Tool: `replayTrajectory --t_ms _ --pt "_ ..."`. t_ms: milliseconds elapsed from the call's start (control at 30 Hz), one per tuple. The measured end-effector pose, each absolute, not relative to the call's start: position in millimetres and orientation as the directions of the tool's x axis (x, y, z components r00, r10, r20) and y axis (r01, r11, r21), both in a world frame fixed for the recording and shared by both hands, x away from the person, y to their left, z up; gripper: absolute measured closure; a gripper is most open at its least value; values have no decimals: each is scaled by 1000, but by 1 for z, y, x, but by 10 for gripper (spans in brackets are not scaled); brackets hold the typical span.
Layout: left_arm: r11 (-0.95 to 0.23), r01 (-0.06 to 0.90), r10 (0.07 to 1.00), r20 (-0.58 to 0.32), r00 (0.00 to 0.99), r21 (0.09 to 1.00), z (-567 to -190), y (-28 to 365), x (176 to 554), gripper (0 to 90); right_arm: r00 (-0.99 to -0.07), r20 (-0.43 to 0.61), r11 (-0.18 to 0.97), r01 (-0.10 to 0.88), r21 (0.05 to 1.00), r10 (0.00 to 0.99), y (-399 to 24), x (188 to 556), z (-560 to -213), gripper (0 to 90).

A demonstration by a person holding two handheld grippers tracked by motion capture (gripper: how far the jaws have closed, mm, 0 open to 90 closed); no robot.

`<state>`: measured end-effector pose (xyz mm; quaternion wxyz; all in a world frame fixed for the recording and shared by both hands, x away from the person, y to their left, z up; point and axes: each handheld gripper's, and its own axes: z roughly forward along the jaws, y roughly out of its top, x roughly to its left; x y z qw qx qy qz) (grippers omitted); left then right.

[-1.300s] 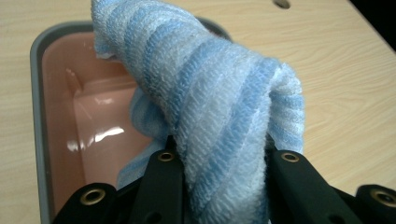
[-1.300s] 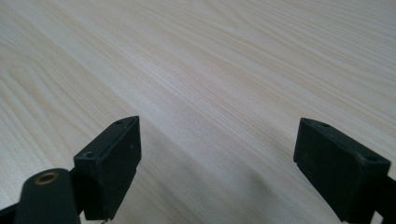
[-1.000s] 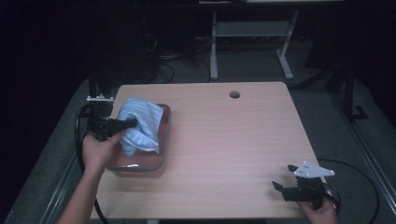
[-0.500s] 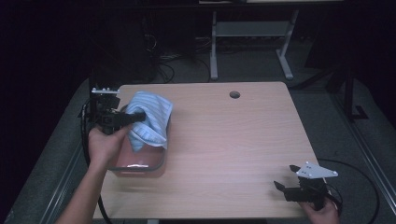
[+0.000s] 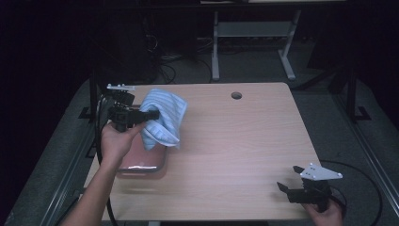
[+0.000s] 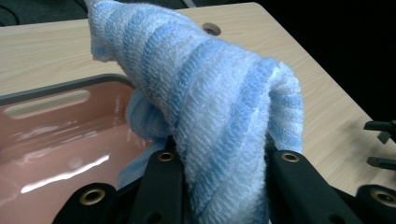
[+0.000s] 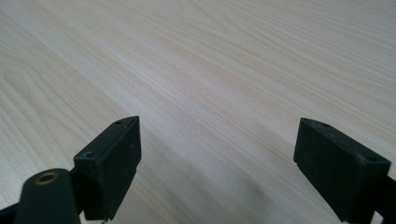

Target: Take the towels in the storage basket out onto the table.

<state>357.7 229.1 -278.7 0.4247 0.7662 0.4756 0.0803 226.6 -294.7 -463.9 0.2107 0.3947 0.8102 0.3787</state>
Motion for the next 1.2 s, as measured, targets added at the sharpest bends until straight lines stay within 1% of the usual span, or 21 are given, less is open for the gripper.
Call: replayTrajectory --t_ms 133,633,1200 --pt "-187 663 786 -294 543 725 -281 220 360 725 -596 -42 399 483 779 802 -296 226 -464 144" --pt "-230 658 755 -295 586 717 -289 188 366 724 -594 -47 401 479 781 803 -295 224 -462 144" --pt "-243 663 741 -305 598 708 -294 160 378 722 -594 -44 400 483 779 803 -297 226 -462 144"
